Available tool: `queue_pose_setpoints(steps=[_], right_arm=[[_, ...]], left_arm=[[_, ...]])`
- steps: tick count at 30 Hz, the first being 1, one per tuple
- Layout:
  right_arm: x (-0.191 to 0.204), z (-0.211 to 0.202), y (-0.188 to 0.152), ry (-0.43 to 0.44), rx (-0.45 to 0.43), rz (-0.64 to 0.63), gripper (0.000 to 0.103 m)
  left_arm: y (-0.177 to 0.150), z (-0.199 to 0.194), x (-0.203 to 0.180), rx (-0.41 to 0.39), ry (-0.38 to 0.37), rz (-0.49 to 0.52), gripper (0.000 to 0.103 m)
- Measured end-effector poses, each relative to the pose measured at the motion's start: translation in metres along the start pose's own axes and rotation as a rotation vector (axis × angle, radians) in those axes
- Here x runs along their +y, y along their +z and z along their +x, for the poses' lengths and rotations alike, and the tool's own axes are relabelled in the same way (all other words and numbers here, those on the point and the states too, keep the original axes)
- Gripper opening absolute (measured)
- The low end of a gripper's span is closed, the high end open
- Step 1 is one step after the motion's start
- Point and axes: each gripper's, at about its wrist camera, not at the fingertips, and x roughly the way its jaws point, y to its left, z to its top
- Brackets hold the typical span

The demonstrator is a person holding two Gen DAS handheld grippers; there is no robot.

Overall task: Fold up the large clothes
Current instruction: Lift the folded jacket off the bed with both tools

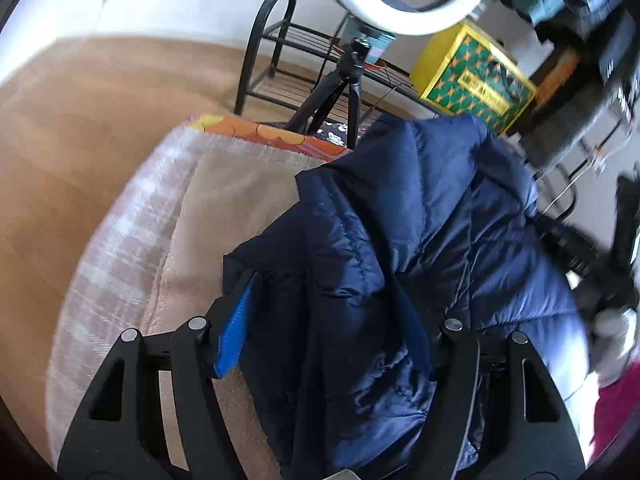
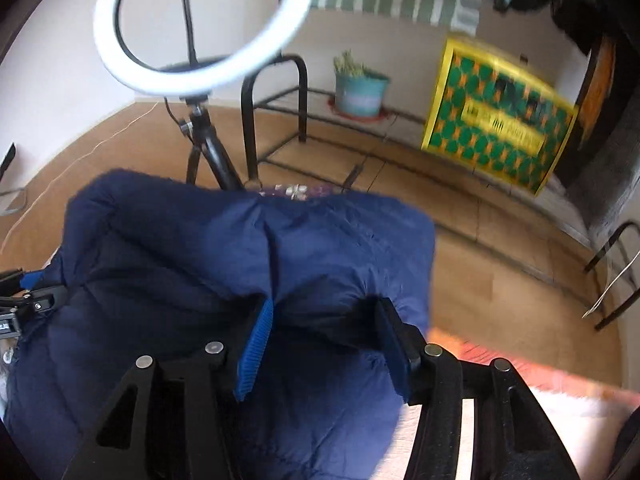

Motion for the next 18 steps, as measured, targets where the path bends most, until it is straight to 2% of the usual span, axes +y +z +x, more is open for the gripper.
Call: queue_pose_setpoints(steps=[4, 6, 8, 10, 11, 14, 18], right_arm=[[-0.014, -0.016, 0.001, 0.041, -0.021, 0.064, 0.057], [-0.023, -0.033, -0.004, 0.105, -0.044, 0.116, 0.063], [-0.035, -0.055, -0.015, 0.167, -0.07, 0.17, 0.082], [-0.047, -0.07, -0.03, 0.274, -0.053, 0.225, 0.084], [-0.055, -0.077, -0.041, 0.347, -0.024, 0.259, 0.084], [-0.064, -0.085, -0.067, 0.456, 0.025, 0.325, 0.085], [-0.07, -0.083, -0.101, 0.534, 0.069, 0.41, 0.085]], left_arm=[[0.002, -0.017, 0.022, 0.006, -0.118, -0.084, 0.07], [0.005, -0.026, 0.039, 0.022, -0.195, -0.154, 0.071], [0.006, -0.03, 0.06, 0.046, -0.278, -0.253, 0.071], [0.005, -0.032, 0.075, 0.073, -0.341, -0.308, 0.071], [0.005, -0.033, 0.08, 0.085, -0.356, -0.316, 0.071], [0.002, -0.027, 0.087, 0.129, -0.386, -0.34, 0.073], [-0.002, -0.018, 0.086, 0.178, -0.416, -0.36, 0.073]])
